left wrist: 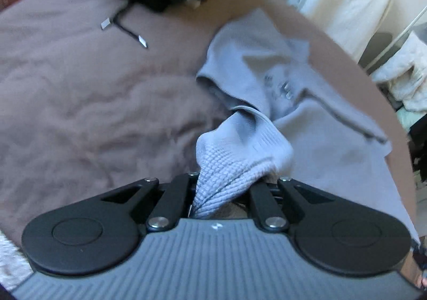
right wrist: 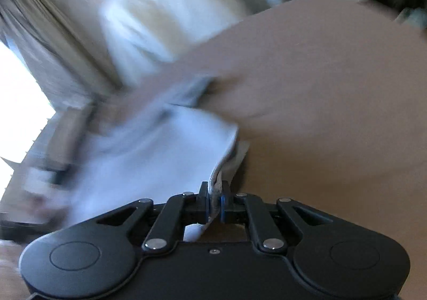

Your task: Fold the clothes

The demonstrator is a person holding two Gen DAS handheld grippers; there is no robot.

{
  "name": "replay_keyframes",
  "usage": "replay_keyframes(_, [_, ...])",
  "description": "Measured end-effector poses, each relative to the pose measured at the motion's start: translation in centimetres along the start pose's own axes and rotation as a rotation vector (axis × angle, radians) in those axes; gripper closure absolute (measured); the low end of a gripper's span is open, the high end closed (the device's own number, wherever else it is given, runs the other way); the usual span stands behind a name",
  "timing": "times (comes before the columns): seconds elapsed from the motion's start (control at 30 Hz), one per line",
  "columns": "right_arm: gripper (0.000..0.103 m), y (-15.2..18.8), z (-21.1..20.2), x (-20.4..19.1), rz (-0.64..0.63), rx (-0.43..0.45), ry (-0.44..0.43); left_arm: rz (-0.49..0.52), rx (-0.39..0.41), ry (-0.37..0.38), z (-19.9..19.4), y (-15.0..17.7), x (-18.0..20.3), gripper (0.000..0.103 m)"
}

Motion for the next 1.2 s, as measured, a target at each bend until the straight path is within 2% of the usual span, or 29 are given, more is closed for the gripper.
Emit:
replay_keyframes(0.03, [0.095, 0.3, -0.6, -0.1, 0.005, -0.019, -0.042, 0.002, -0.017, -0.012, 0.1, 0.3, -0.1, 0.099])
replay_keyframes(0.13, [0.095, 2.4, -0.8, 0.7, -0.125, -0.120, 0.099, 0.010, -0.066, -0.047, 0.5, 1.3, -0.5, 0.099])
replay_keyframes(0.3, [0.091, 5.1, 0.4, 1.9, -0.176, -0.186, 0.194, 0.023, -0.147, -0.106, 1.0, 2.9, -1.2, 0.092])
replay_keyframes(0.37, [0.087, 5.3, 0.2, 1.8, -0.250, -0.208, 0.237, 0.044, -0.128, -0.125, -0.1, 2.4, -1.0, 0.086])
replay_keyframes(0.47, [0.073, 4.6, -1.9, 1.5, -0.312, -0.176, 0.275, 0.112, -0.062, -0.214, -2.5, 0.9, -0.7, 0.083])
replay_keyframes(0.57, [0.065, 3.3, -3.2, 0.8, -0.282, -0.104, 0.186, 0.165, -0.007, -0.271, -4.3, -0.3, -0.1, 0.076])
replay_keyframes(0.63, [0.060, 3.0, -3.7, 0.3, -0.280, -0.070, 0.122, 0.186, 0.022, -0.264, -5.0, -0.8, 0.4, 0.068])
replay_keyframes(0.67, [0.057, 3.0, -3.6, 0.0, -0.288, -0.058, 0.098, 0.196, 0.036, -0.252, -5.1, -1.0, 0.8, 0.067])
replay_keyframes(0.8, [0.054, 2.7, 0.6, -2.2, -0.337, -0.036, 0.046, 0.265, 0.153, -0.238, -3.9, -1.2, 1.8, 0.067])
replay_keyframes(0.83, [0.054, 2.5, 2.0, -3.0, -0.342, -0.036, 0.032, 0.285, 0.169, -0.256, -3.1, -1.3, 2.0, 0.067])
replay_keyframes(0.9, [0.054, 2.1, 4.8, -4.6, -0.352, -0.036, 0.003, 0.301, 0.144, -0.279, -1.7, -1.2, 2.6, 0.067])
replay_keyframes(0.93, [0.054, 1.8, 6.3, -5.4, -0.357, -0.036, -0.011, 0.306, 0.143, -0.257, -1.4, -1.4, 3.2, 0.067])
replay_keyframes(1.0, [0.053, 0.7, 8.3, -7.6, -0.408, -0.019, -0.030, 0.326, 0.163, -0.223, -1.7, -2.1, 4.0, 0.067])
replay_keyframes(1.07, [0.052, -1.3, 9.5, -10.2, -0.488, 0.023, -0.031, 0.344, 0.189, -0.239, -2.1, -3.2, 4.3, 0.061])
replay_keyframes(1.13, [0.046, -3.6, 10.6, -12.4, -0.550, 0.088, -0.018, 0.355, 0.202, -0.247, -1.9, -4.7, 3.9, 0.058])
replay_keyframes(1.2, [0.033, -6.2, 12.1, -14.0, -0.571, 0.116, -0.001, 0.348, 0.180, -0.227, -0.9, -6.3, 3.2, 0.057])
Point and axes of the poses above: each gripper's, at about its wrist camera, not at the fingertips, and z roughly the way its jaws point, x to its right, y to its underside, the point moved 6 cm from there along z, roughly the way its jaws point, and after that the axes turned 3 degrees about z, right-handed, at the moved point
